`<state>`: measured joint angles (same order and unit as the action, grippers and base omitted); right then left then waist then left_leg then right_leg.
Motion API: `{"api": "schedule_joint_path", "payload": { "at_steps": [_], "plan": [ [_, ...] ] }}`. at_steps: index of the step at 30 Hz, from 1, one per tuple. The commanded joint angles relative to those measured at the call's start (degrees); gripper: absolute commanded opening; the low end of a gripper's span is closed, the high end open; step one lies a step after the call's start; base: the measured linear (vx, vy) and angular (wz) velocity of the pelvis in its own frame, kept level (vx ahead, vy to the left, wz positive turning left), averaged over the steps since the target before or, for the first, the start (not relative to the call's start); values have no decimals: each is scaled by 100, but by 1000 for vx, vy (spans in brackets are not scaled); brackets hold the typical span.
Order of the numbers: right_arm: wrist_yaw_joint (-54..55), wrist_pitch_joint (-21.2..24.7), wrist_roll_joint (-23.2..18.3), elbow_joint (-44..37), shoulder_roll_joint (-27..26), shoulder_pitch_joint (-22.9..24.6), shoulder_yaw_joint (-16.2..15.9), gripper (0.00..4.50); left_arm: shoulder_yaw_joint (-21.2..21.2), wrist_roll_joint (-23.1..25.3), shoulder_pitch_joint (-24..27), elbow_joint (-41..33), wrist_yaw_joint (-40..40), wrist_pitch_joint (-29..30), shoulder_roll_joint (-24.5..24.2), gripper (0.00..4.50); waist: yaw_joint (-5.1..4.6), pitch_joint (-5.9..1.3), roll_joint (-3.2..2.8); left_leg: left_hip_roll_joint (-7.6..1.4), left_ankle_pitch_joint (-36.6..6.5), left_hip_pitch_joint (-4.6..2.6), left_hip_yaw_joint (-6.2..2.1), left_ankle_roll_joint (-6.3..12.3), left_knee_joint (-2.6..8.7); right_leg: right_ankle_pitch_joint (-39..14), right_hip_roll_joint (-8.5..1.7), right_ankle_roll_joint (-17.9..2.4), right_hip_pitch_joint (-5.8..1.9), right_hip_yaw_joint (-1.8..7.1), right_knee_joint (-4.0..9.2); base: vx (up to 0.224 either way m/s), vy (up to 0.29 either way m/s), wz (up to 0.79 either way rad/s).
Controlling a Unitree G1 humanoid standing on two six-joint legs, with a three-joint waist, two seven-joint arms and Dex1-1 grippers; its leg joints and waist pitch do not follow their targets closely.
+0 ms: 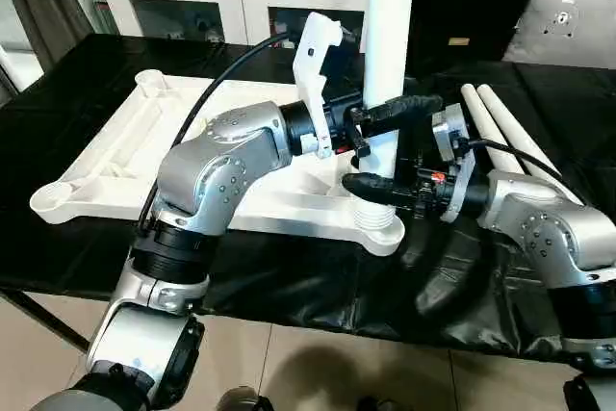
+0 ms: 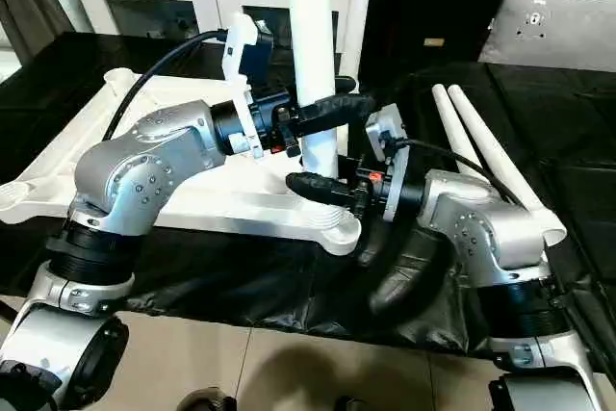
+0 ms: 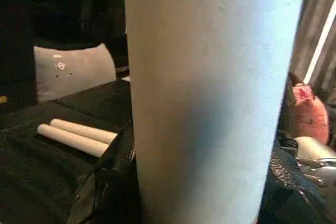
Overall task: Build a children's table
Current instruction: Pick table leg
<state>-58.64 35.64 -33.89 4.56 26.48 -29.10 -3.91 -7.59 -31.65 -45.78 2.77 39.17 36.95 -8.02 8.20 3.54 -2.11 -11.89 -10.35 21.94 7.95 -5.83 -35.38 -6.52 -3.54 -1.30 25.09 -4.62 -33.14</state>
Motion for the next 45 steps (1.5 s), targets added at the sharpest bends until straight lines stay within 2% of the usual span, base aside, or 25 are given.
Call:
{"api": "schedule_joint_path", "payload": {
  "at_steps": [1, 2, 3, 5, 11, 17, 19, 21, 22, 26, 28, 30, 32, 35, 39, 40, 42, 43, 45],
  "plan": [
    [123, -7, -24, -48, -4, -4, 123, 212, -114, 359, -18, 109, -192, -106, -56, 188, 2, -516, 106, 39, -739, 5, 118, 384, 337, -2666, -273, -305, -431, 92, 437, 0, 0, 0],
    [142, -16, -13, -50, -20, 4, 126, 210, -103, 393, -13, 133, -199, -165, -36, 188, 7, -520, 106, 42, -730, 6, 118, 386, 338, -2659, -276, -306, -436, 93, 437, 0, 0, 0],
    [148, -24, -4, -50, -29, 9, 128, 209, -95, 398, -6, 132, -193, -198, -25, 223, 8, -520, 108, 43, -717, 6, 120, 389, 338, -2658, -277, -307, -433, 95, 438, 0, 0, 0],
    [204, -40, 16, -59, -58, 20, 137, 207, -61, 380, 8, 121, -232, -220, 19, 258, 10, -526, 108, 33, -696, 9, 114, 393, 339, -2596, -283, -333, -435, 99, 424, 0, 0, 0],
    [726, -215, 192, -53, -377, 34, 210, 195, -51, 460, 162, -108, -562, -319, 199, 307, -7, -519, 96, 28, -735, 12, 107, 346, 349, -2650, -292, -322, -431, 93, 432, 0, 0, 0],
    [1292, -245, 284, 19, -690, -26, 288, 193, -117, 1215, 287, -202, -1489, -781, 371, 362, -21, -518, 87, 38, -810, 0, 105, 315, 352, -2723, -283, -178, -424, 82, 461, 0, 0, 0],
    [1651, -805, 686, 102, -917, -42, 186, 193, -52, 1290, 350, -275, -1934, -803, 679, 365, -18, -520, 94, 24, -797, 25, 103, 266, 342, -2710, -308, -199, -414, 77, 447, 0, 0, 0],
    [1914, -1027, 848, 155, -1083, -50, 176, 193, 5, 1352, 387, -281, -2257, -849, 885, 366, -22, -526, 97, 31, -790, 14, 110, 302, 346, -2681, -301, -226, -410, 78, 453, 0, 0, 0],
    [2288, -1130, 1053, 251, -1205, -99, 167, 193, 3, 1441, 405, -243, -2454, -932, 1004, 366, -24, -516, 99, 32, -812, 17, 110, 317, 351, -2693, -301, -237, -409, 68, 463, 0, 0, 0],
    [2679, -1203, 1271, 357, -1353, -164, 149, 193, -104, 1673, 440, -176, -2706, -1074, 1135, 366, -40, -514, 102, 50, -859, 16, 110, 320, 351, -2760, -296, -169, -414, 52, 485, 0, 0, 0],
    [2939, -1245, 1441, 472, -1431, -238, 106, 193, -217, 1925, 451, -101, -2898, -1240, 1218, 322, -48, -514, 55, 44, -911, 12, 93, 321, 357, -2793, -290, -74, -399, 41, 502, 0, 0, 0],
    [3025, -1471, 1491, 568, -1560, -270, 181, 193, -204, 2109, 434, -67, -3110, -1355, 1273, 322, -60, -525, 59, 42, -925, 11, 92, 317, 358, -2701, -291, -77, -404, 34, 500, 0, 0, 0],
    [2981, -1627, 1540, 597, -1585, -274, 173, 193, -122, 2119, 400, -41, -3220, -1387, 1318, 325, -65, -523, 64, 45, -953, 21, 96, 343, 355, -2638, -293, -106, -409, 33, 497, 0, 0, 0],
    [3013, -1678, 1591, 605, -1620, -266, 134, 193, -55, 2138, 367, -20, -3299, -1445, 1354, 281, -59, -528, 60, 26, -906, 21, 78, 369, 363, -2465, -299, -188, -419, 40, 461, 0, 0, 0],
    [3037, -1723, 1625, 627, -1663, -286, 98, 193, -105, 2082, 430, -26, -3180, -1400, 1411, 269, -61, -521, 52, 23, -947, 18, 79, 382, 368, -2389, -302, -283, -419, 48, 451, 0, 0, 0],
    [3048, -1726, 1631, 642, -1674, -298, 105, 193, -117, 2101, 449, -36, -3184, -1421, 1433, 234, -64, -522, 50, 17, -974, 14, 75, 378, 371, -2391, -306, -298, -422, 46, 448, 0, 0, 0],
    [3058, -1768, 1653, 687, -1686, -321, 126, 193, -119, 2123, 453, -31, -3192, -1451, 1456, 233, -63, -522, 52, 18, -1011, 7, 78, 378, 370, -2401, -308, -314, -420, 45, 449, 0, 0, 0],
    [3045, -1797, 1674, 716, -1691, -332, 136, 193, -115, 2124, 447, -18, -3200, -1468, 1463, 218, -64, -523, 73, 19, -990, 13, 80, 382, 371, -2378, -310, -307, -426, 50, 448, 0, 0, 0],
    [3021, -1831, 1701, 746, -1692, -343, 140, 193, -106, 2116, 441, -4, -3210, -1485, 1473, 193, -62, -522, 59, 15, -989, 7, 78, 386, 371, -2383, -314, -319, -421, 49, 446, 0, 0, 0]
  ]
}}
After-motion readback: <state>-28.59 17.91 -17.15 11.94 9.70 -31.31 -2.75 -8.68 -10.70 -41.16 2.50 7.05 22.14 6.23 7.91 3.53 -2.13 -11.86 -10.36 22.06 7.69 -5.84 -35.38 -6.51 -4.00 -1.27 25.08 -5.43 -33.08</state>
